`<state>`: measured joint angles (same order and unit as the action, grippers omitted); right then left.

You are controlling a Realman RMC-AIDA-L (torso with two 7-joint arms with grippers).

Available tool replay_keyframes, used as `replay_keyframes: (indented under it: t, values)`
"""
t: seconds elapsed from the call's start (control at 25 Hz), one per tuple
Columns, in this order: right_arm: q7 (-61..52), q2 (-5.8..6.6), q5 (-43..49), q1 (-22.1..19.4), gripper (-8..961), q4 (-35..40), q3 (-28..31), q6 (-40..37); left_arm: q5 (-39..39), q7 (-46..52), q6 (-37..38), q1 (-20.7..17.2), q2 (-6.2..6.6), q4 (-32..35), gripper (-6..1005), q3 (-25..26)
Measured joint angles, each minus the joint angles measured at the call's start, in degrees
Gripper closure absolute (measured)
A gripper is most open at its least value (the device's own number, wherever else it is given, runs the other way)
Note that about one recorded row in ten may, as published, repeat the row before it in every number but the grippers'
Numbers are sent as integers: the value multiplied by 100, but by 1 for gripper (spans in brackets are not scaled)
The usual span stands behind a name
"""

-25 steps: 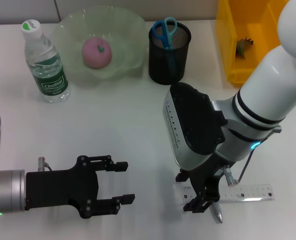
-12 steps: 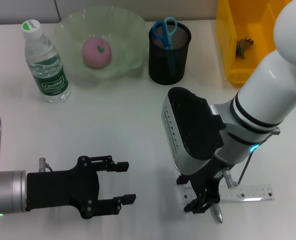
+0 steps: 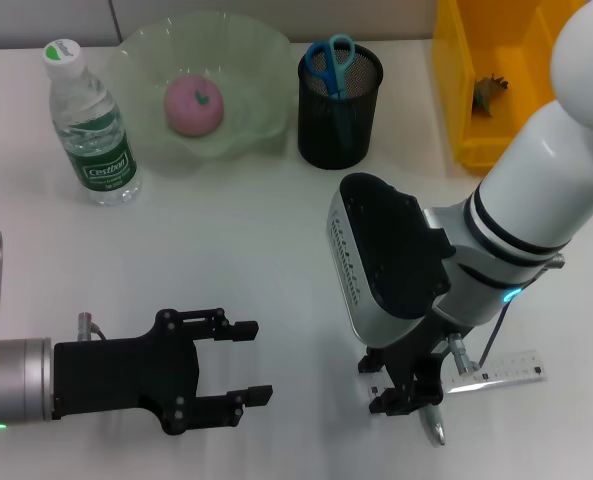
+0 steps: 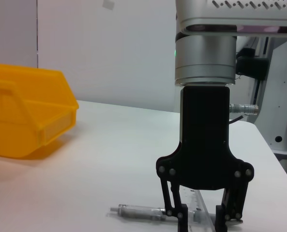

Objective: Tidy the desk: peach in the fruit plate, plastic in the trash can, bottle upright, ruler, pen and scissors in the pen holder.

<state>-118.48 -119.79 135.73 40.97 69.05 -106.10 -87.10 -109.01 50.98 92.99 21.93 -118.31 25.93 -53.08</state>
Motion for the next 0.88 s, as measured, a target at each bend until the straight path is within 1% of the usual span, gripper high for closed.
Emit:
replay_keyframes:
  t: [0.24, 0.28, 0.32, 0.44, 0.48, 0.52, 0.56, 0.6, 0.64, 0.68, 0.72, 0.88]
  values:
    - [-17, 17, 0, 1, 577, 68, 85, -115, 3, 3, 0, 13, 2, 0, 323, 0]
    - [-66, 28, -7, 37, 577, 145, 401, -347, 8, 7, 0, 13, 2, 0, 323, 0]
    - [-66, 28, -7, 37, 577, 145, 401, -347, 10, 8, 1, 14, 0, 0, 323, 4]
    - [-73, 33, -65, 87, 577, 317, 1138, -797, 16, 13, 17, 14, -2, 0, 323, 47]
    - [-50, 41, -82, 104, 577, 459, 1692, -1037, 17, 17, 29, 14, -3, 0, 323, 72]
    - [-50, 41, -82, 104, 577, 459, 1692, -1037, 17, 17, 29, 14, -3, 0, 323, 72]
    - [-40, 46, -89, 116, 577, 575, 2204, -1217, 17, 18, 31, 14, -4, 0, 323, 76]
    - [-40, 46, -89, 116, 577, 575, 2204, -1217, 17, 18, 32, 14, -4, 0, 323, 77]
    - [-37, 48, -105, 121, 577, 619, 2470, -1281, 19, 18, 33, 14, -5, 0, 323, 78]
    - [-17, 55, -188, 124, 577, 645, 2972, -1331, 20, 20, 34, 14, -6, -1, 324, 79]
    - [-17, 55, -188, 124, 577, 645, 2972, -1331, 27, 22, 37, 13, -7, -3, 324, 79]
    - [182, 61, -653, 76, 577, 465, 3952, -1292, 109, 28, 84, 14, -15, -54, 324, 80]
